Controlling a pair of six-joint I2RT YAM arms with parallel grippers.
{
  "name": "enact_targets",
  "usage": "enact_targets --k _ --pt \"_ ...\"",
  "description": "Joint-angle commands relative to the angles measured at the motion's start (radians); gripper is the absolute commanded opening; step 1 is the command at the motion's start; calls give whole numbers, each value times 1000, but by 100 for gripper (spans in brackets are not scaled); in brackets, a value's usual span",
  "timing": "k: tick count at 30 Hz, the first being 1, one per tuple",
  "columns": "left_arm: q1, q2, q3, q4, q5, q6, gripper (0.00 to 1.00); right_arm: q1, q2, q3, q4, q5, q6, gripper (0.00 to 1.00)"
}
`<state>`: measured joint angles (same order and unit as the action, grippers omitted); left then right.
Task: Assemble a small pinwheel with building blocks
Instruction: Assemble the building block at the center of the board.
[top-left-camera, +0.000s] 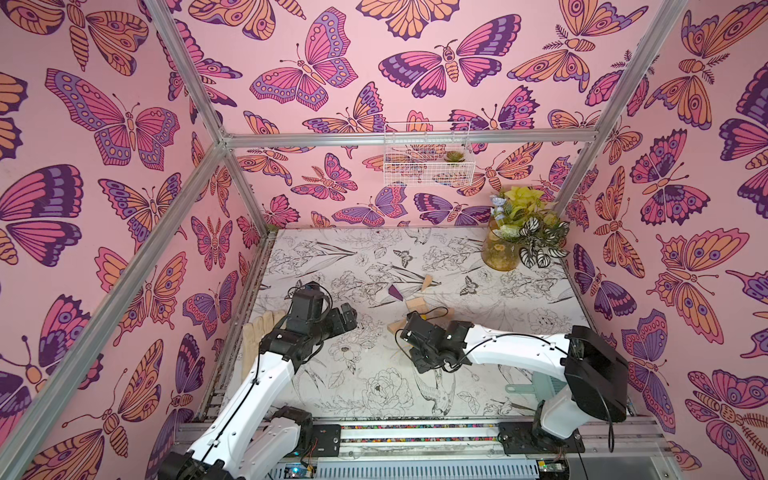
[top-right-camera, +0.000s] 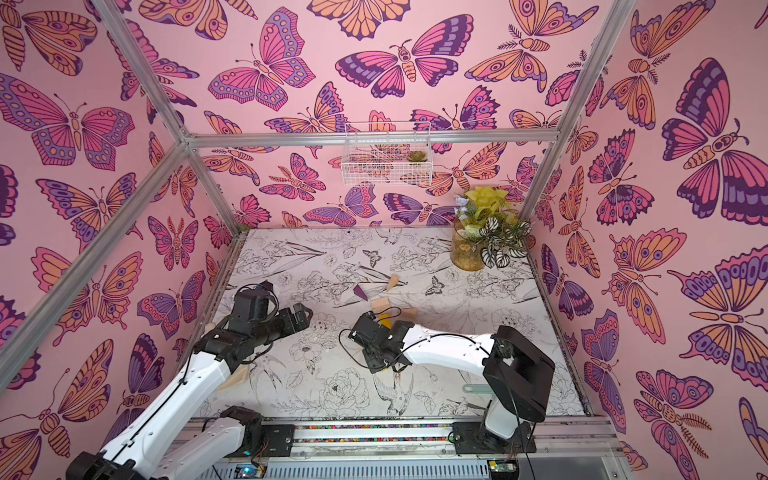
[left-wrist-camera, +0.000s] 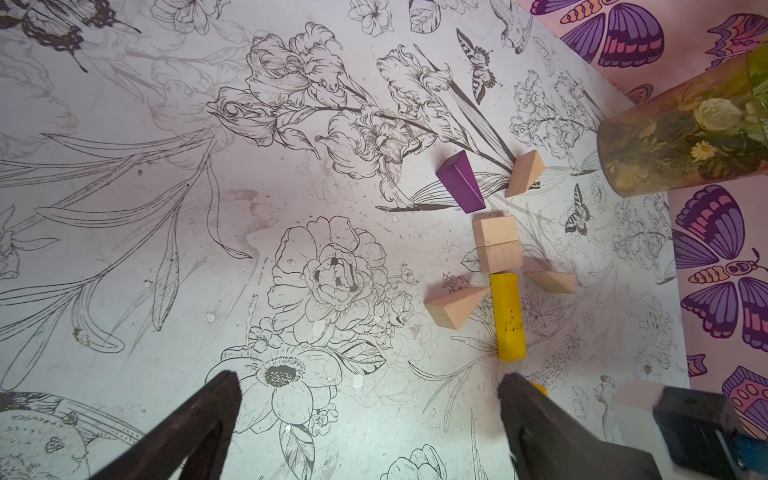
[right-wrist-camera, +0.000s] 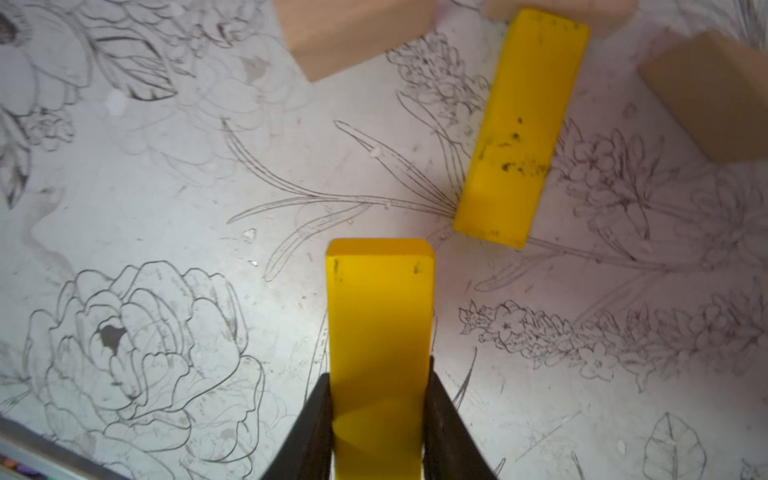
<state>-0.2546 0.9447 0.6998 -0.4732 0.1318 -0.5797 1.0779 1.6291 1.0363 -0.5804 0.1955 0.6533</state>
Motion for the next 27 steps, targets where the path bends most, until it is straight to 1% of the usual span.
enact_targets --k 1,5,12,19,23,27 --pt "5 8 7 -21 30 29 100 14 2 1 -46 73 177 19" --pt "5 21 21 -20 52 32 100 13 29 8 -80 107 210 19" --pt "6 45 18 -20 67 28 100 6 90 12 -99 114 259 19" --pt "5 53 18 -20 66 30 100 -19 128 17 -87 96 245 20" --pt "5 51 14 -19 65 30 100 -38 134 4 -46 63 213 21" --pt "5 51 9 -19 64 30 100 -42 157 25 -33 36 181 21"
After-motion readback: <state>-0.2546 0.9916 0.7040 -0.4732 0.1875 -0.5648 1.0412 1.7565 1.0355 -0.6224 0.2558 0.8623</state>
